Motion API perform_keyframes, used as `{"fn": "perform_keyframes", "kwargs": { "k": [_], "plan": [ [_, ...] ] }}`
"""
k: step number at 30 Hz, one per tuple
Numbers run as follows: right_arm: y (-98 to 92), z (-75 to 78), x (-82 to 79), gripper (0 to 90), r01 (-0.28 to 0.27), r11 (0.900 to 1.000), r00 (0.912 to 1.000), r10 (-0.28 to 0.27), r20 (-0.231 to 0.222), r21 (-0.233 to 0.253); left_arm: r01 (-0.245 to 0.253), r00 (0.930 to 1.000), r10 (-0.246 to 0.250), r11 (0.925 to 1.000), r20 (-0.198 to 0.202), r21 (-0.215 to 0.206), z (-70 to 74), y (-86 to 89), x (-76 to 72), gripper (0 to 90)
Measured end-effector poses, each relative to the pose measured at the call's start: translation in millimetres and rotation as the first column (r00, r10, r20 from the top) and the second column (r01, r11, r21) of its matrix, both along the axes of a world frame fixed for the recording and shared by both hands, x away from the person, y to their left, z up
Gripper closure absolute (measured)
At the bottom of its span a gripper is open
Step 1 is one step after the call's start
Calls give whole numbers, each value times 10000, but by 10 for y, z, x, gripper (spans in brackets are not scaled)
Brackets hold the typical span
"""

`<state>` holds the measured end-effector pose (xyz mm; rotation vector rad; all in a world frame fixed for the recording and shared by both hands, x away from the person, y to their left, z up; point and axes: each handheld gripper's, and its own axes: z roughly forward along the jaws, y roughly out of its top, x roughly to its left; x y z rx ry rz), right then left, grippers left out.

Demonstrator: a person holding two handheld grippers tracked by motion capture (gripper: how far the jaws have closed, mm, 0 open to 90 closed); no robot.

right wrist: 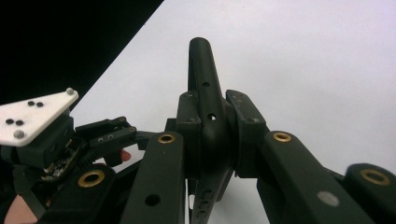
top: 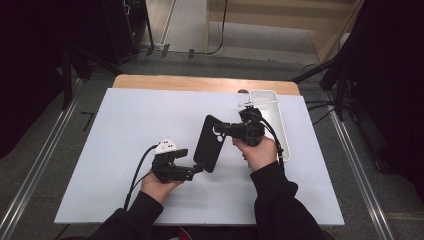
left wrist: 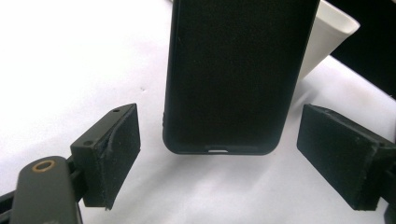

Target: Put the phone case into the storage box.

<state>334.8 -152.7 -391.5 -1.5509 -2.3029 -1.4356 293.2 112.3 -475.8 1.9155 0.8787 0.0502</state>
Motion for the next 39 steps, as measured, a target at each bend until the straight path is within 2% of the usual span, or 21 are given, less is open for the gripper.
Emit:
{"fn": "perform_keyframes", "kwargs": {
  "k": [6,8,11,13,15,19,24,27,30,32,35,39],
  "plan": [
    [-17,36,-30,744,-136,9998,9991,140,393,-117,298,9987,-294,9995,-425,103,21,31,47,136],
    [-27,47,-41,743,-223,9996,9987,230,457,-145,407,9984,-398,9990,-411,209,40,30,53,136],
    [-43,58,-50,743,-352,9992,9975,362,614,-177,554,9985,-552,9954,-48,781,92,28,54,136],
    [-53,62,-55,743,-438,9988,9967,451,680,-205,751,9972,-750,9926,-49,952,117,26,66,136],
    [-58,61,-57,743,-552,9982,9953,569,786,-236,837,9964,-822,9931,-209,817,130,40,78,136],
    [-56,66,-68,743,-808,9961,9923,838,908,-361,1054,9940,-1023,9903,-387,905,166,72,104,136],
    [-58,71,-79,744,-1207,9914,9860,1256,1095,-495,1301,9908,-1253,9860,-510,1044,251,124,132,136],
    [-60,77,-83,743,-1493,9872,9814,1548,1135,-558,1394,9891,-1339,9857,-616,952,321,180,139,136],
    [-56,90,-95,743,-1833,9805,9723,1915,1341,-714,1550,9865,-1488,9829,-678,992,371,208,141,136],
    [-58,100,-104,744,-1987,9764,9660,2097,1510,-849,1726,9830,-1661,9813,-778,854,395,234,157,137],
    [-72,106,-101,743,-2164,9731,9616,2264,1553,-787,1913,9783,-1829,9778,-971,854,426,259,171,162],
    [-95,110,-91,743,-2334,9698,9577,2419,1557,-711,1945,9777,-1845,9757,-999,1010,491,272,180,162]
  ]
}}
